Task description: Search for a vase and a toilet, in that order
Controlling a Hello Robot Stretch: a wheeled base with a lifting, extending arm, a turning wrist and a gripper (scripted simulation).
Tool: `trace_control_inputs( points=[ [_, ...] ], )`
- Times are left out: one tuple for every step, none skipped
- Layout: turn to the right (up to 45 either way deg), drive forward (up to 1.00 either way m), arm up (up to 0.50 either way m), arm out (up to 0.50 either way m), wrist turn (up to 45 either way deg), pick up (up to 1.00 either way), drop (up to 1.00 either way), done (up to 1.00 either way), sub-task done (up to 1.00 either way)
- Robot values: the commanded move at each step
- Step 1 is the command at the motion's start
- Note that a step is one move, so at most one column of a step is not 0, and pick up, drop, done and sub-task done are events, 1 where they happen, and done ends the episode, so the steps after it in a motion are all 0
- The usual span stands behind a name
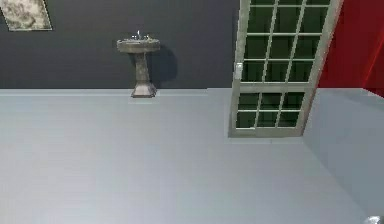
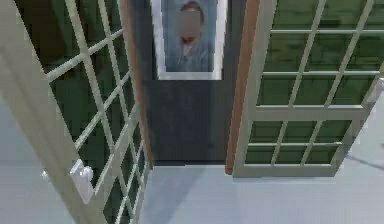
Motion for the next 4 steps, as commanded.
trace_control_inputs(
  points=[
    [-45.0,0.00,0.00,0.00,0.0,0.00,0.00,0.00,0.00],
    [-33.0,0.00,0.00,0.00,0.0,0.00,0.00,0.00,0.00],
    [-3.0,0.00,0.00,0.00,0.0,0.00,0.00,0.00,0.00],
    [0.0,0.30,0.00,0.00,0.0,0.00,0.00,0.00,0.00]
  ],
)
